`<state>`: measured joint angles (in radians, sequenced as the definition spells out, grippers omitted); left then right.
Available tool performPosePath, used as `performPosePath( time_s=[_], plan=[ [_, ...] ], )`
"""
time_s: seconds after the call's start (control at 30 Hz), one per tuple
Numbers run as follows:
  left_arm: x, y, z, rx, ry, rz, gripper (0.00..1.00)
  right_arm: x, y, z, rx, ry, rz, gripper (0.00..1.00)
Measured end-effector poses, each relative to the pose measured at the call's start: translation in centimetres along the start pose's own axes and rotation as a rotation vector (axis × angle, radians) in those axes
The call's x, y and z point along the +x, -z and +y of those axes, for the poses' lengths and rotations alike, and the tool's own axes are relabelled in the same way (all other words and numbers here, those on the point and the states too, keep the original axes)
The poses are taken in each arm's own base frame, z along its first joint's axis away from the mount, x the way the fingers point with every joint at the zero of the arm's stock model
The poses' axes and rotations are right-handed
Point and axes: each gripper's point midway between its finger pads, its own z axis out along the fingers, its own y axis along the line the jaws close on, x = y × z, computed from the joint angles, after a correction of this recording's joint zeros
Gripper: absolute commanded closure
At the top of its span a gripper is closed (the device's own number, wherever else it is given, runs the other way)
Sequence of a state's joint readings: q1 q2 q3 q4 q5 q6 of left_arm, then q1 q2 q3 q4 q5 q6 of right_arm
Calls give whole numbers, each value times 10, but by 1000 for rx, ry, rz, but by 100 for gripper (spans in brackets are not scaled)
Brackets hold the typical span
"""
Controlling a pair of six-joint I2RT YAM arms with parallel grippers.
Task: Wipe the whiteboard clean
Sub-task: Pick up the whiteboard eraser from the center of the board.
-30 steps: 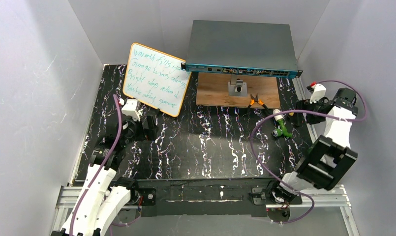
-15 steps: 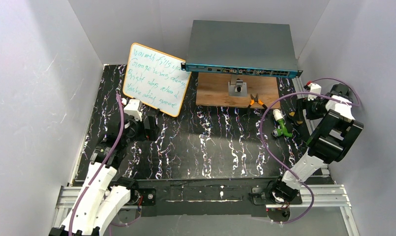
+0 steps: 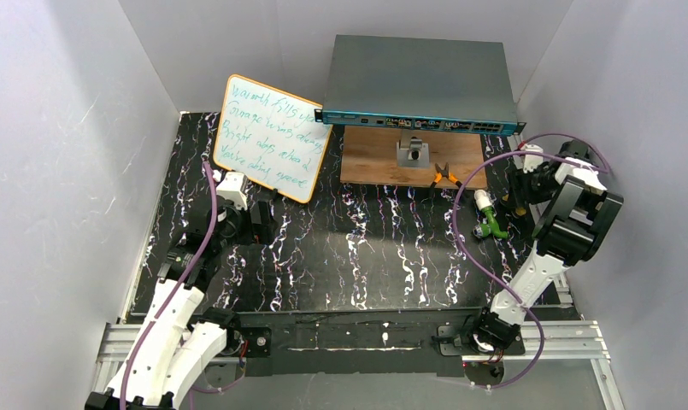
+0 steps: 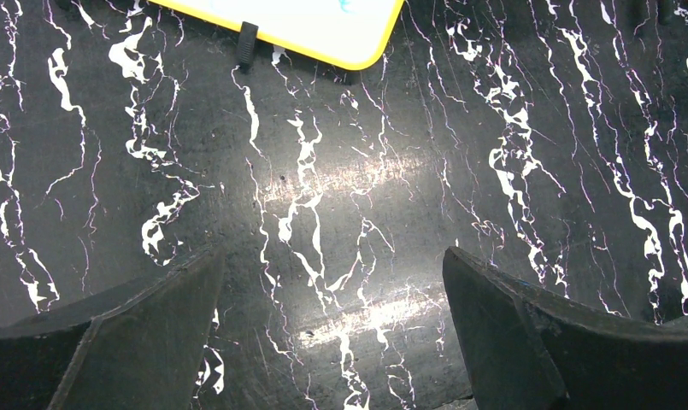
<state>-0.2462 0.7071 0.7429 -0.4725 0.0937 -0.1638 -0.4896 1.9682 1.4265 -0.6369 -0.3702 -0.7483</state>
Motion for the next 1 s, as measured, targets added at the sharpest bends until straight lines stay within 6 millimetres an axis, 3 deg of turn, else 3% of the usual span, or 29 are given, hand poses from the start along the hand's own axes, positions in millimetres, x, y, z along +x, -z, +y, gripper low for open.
performPosePath(
  time_s=[0.17,0.3,0.4,0.47,0.57,0.63,0.7,0.83,0.93,1.0],
  plan=[
    [0,0,0,0,0,0,0,14,-6,5,-30,1,50,57],
    [0,0,0,0,0,0,1,20,-6,9,-49,4,73,86],
    [0,0,0,0,0,0,0,19,-4,10,-50,5,69,93],
    [-1,1,0,1,-1,-6,0,30,7,23,-44,-13,75,93],
    [-3,4,-1,3,-2,-22,0,34,54,36,36,-17,3,94],
    [-5,6,-1,5,-3,-34,0,38,78,63,42,23,-47,94],
    [-6,8,-2,7,-4,-42,0,39,84,76,25,51,-65,94],
    [-8,10,-2,9,-4,-53,1,43,97,136,-83,196,-80,93],
    [-7,10,-2,8,-4,-51,1,34,91,198,-222,395,-72,93],
    [-7,9,-1,3,-3,-46,1,28,84,254,-354,572,-59,93]
  ],
)
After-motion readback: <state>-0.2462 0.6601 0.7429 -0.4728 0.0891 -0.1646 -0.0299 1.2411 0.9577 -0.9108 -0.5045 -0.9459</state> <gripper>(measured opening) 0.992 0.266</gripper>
